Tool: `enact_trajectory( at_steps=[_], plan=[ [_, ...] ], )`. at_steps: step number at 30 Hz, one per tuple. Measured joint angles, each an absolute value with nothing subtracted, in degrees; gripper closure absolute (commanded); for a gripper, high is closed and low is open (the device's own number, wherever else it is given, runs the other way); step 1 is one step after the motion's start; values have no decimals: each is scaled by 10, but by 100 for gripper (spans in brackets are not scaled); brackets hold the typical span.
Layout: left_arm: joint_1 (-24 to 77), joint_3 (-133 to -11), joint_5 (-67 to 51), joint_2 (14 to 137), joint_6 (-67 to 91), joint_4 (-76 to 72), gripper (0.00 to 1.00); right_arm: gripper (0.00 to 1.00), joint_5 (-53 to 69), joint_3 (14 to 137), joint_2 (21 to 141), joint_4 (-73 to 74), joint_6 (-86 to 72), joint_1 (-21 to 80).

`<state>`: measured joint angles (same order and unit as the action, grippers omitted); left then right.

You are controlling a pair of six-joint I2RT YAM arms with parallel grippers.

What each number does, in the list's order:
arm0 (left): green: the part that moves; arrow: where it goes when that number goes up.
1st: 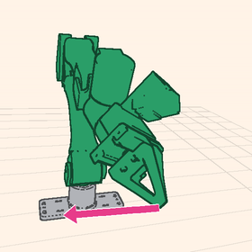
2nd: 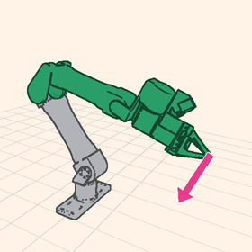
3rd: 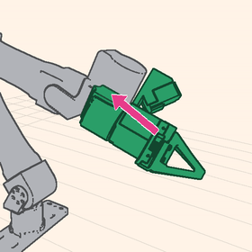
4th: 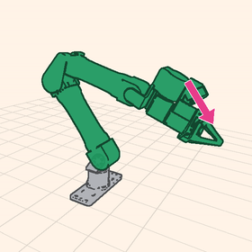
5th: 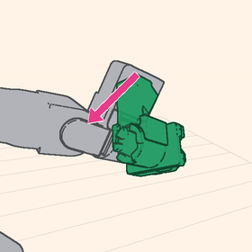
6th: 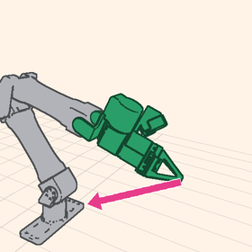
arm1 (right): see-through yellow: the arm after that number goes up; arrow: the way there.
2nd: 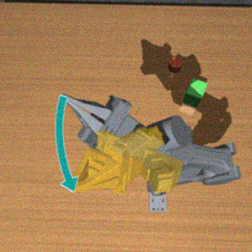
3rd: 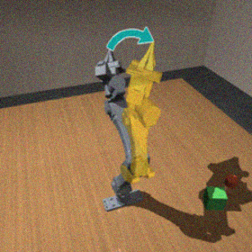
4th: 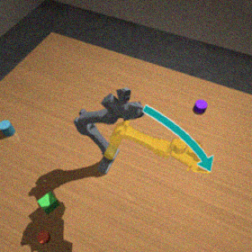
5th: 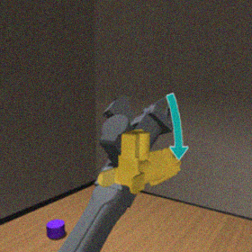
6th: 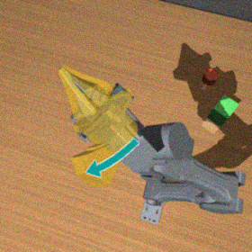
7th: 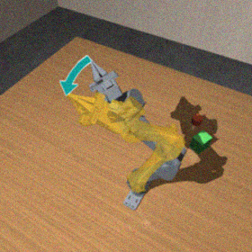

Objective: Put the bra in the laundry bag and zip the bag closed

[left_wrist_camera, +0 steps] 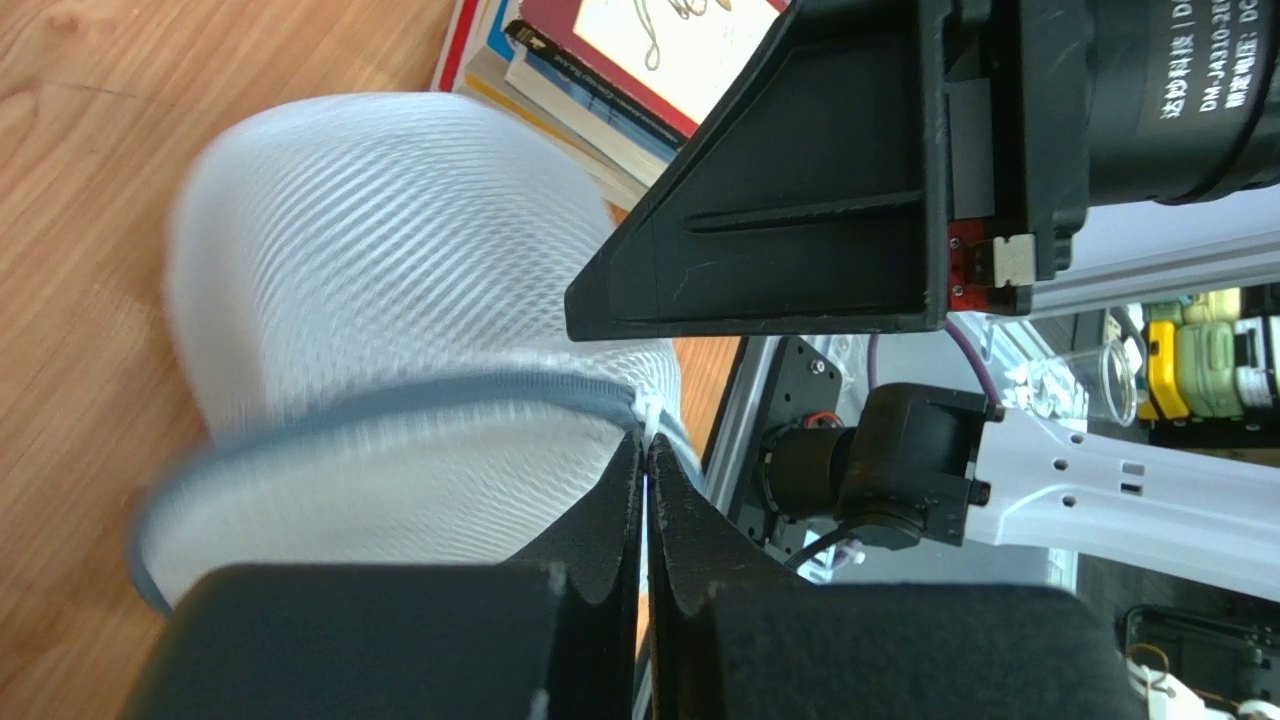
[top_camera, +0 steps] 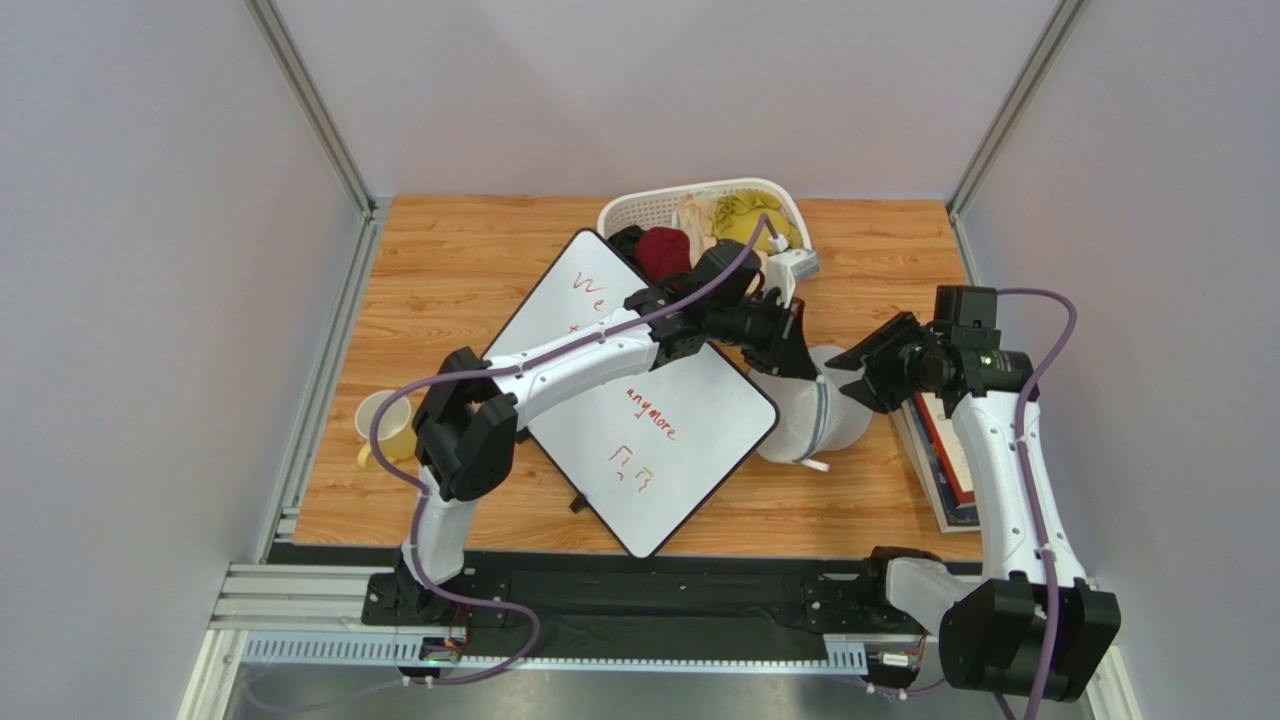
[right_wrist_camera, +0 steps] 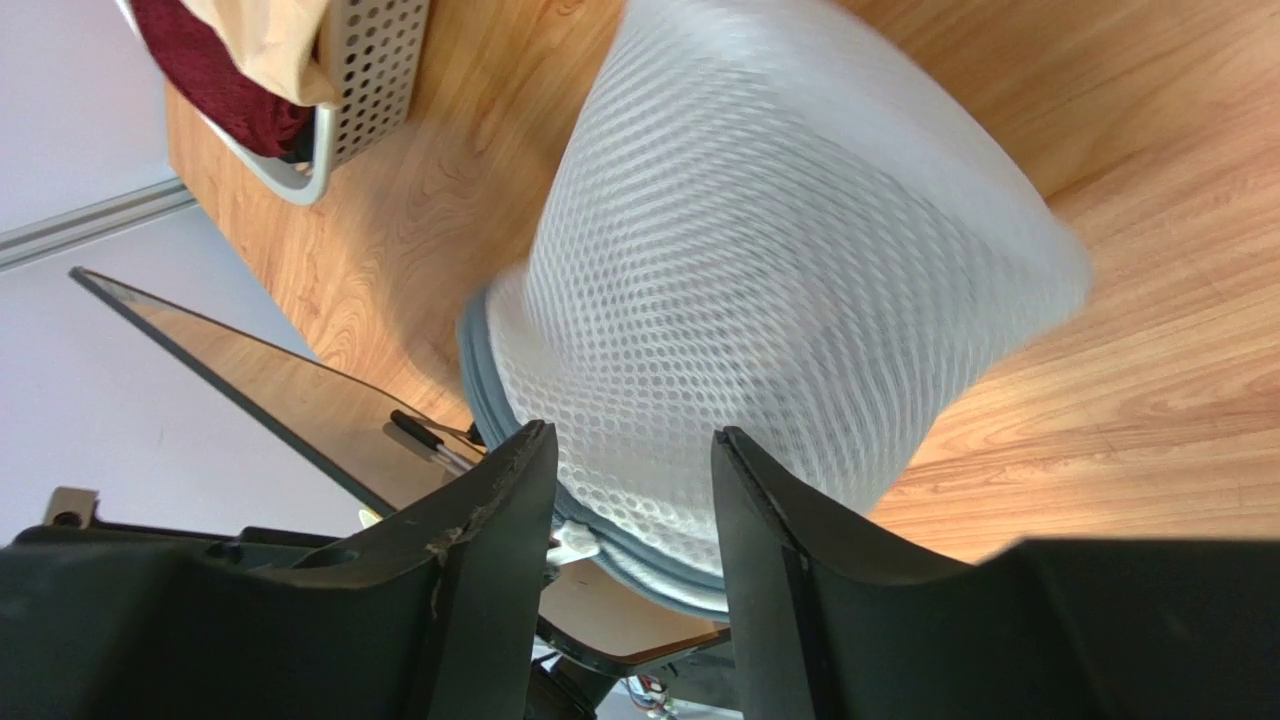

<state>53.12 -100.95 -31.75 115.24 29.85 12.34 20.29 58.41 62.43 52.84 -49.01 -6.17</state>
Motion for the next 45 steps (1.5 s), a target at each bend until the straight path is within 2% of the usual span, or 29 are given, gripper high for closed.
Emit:
enact_trajectory(
  at_steps=[8, 19, 31, 40, 45],
  plan=[
    [532, -1009, -324, 1152, 299, 114, 100, 46, 222, 585, 594, 503, -491, -62],
    [532, -1009, -325, 1151, 293, 123, 100, 46, 298, 595, 652, 493, -368, -60],
    [532, -1016, -324, 1148, 273, 159, 100, 46, 314, 672, 655, 506, -285, -57],
    [533, -1028, -319, 1132, 258, 182, 100, 46, 336, 688, 713, 519, -248, -15],
    [533, -1028, -317, 1129, 251, 191, 100, 51, 341, 688, 730, 526, -234, -5]
  ],
)
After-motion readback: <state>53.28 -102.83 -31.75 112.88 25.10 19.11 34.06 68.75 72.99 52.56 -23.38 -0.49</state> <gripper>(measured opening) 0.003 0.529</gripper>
